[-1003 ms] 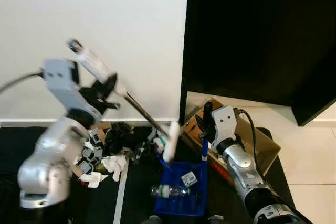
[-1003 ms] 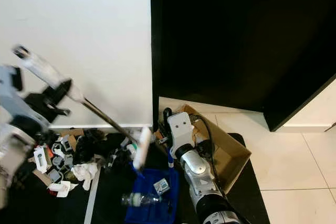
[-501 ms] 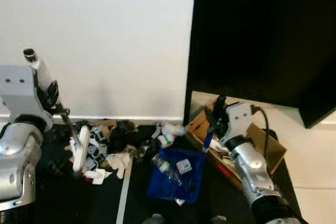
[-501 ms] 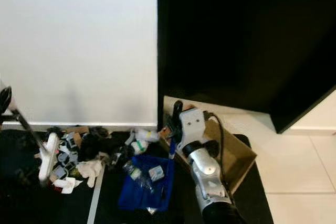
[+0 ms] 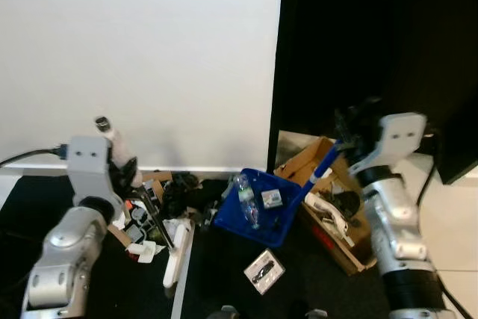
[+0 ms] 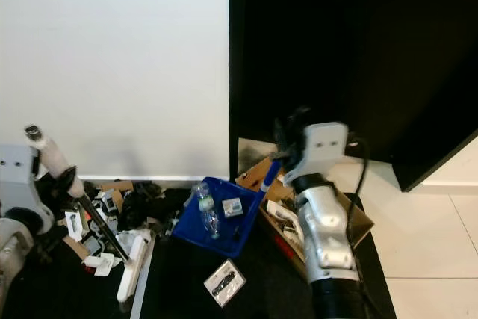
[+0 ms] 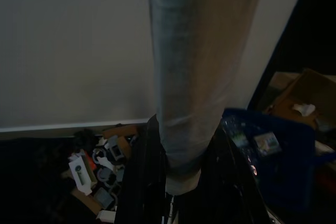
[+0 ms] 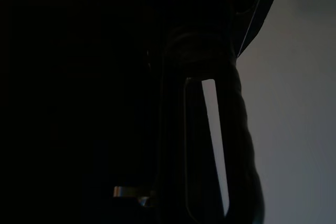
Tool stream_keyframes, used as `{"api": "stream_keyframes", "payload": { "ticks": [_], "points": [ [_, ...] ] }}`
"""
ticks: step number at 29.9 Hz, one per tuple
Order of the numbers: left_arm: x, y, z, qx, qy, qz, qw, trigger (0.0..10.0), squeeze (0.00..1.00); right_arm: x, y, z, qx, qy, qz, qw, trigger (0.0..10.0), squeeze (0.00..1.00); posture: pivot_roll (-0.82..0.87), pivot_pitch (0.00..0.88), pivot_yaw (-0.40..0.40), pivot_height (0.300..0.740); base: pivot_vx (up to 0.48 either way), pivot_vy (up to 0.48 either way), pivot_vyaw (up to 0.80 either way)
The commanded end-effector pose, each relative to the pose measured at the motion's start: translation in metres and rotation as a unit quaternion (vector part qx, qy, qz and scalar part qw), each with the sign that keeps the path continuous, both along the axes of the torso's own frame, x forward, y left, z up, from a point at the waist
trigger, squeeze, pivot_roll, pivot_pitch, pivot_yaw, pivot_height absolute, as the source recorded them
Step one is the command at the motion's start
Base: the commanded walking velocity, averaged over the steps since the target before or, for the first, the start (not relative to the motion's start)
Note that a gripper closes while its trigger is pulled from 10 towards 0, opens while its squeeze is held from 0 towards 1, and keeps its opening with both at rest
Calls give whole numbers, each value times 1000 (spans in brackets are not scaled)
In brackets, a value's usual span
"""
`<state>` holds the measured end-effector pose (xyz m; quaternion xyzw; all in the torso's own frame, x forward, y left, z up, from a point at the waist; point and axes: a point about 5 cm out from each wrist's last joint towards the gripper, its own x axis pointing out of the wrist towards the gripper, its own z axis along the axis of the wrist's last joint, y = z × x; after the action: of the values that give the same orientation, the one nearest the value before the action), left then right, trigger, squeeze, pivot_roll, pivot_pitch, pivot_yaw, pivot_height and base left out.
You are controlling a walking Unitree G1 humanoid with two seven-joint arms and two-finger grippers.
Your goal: Sweep floor
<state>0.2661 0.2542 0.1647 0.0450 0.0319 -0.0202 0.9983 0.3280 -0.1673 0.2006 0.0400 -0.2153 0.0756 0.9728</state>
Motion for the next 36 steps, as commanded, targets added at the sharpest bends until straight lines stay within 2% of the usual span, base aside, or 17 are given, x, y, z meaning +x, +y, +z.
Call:
{"api": "stream_keyframes", "payload": {
  "ticks": [1, 3, 7, 12, 17, 23, 28, 31, 34, 35, 36],
  "points": [
    [-3, 0, 1, 6, -13, 2, 1000, 10000, 0, -3, -4, 13, 14, -23, -4, 1000, 10000, 0, 83, 157, 77, 740, 0, 0, 0],
    [-2, 0, 1, 8, -13, 0, 1000, 10000, 0, -7, -5, 28, 14, -40, -3, 999, 10000, 0, 79, 156, 77, 740, 0, 0, 0],
    [-2, -1, 0, 8, -14, -1, 1000, 10000, 0, -9, -7, 38, 13, -52, -5, 999, 10000, 0, 77, 156, 77, 740, 0, 0, 0],
    [-1, -3, -2, 8, -15, -4, 1000, 10000, 0, -16, -30, 69, 8, -85, -36, 996, 10000, 0, 70, 156, 77, 740, 0, 0, 0],
    [0, -4, -3, 8, -15, -6, 1000, 10000, 0, -18, -43, 80, 2, -95, -53, 994, 10000, 0, 69, 156, 78, 740, 0, 0, 0],
    [1, -6, -3, 7, -16, -9, 1000, 10000, 0, -15, -67, 78, -18, -81, -98, 992, 10000, 0, 66, 155, 83, 740, 0, 0, 0],
    [2, -8, -3, 8, -17, -13, 1000, 10000, 0, -13, -80, 76, -22, -75, -131, 988, 10000, 0, 70, 155, 89, 740, 0, 0, 0],
    [2, -8, -3, 10, -16, -15, 1000, 10000, 0, -13, -97, 78, -28, -79, -182, 980, 10000, 0, 74, 157, 97, 740, 0, 0, 0],
    [2, -8, -3, 11, -15, -17, 1000, 10000, 0, -12, -103, 78, -35, -81, -204, 975, 10000, 0, 73, 158, 99, 740, 0, 0, 0],
    [2, -8, -3, 13, -14, -19, 1000, 10000, 0, -12, -112, 79, -56, -84, -234, 967, 10000, 0, 77, 159, 103, 740, 0, 0, 0],
    [2, -8, -3, 13, -14, -19, 1000, 10000, 0, -12, -112, 79, -56, -84, -234, 967, 10000, 0, 77, 159, 103, 740, 0, 0, 0]
  ]
}}
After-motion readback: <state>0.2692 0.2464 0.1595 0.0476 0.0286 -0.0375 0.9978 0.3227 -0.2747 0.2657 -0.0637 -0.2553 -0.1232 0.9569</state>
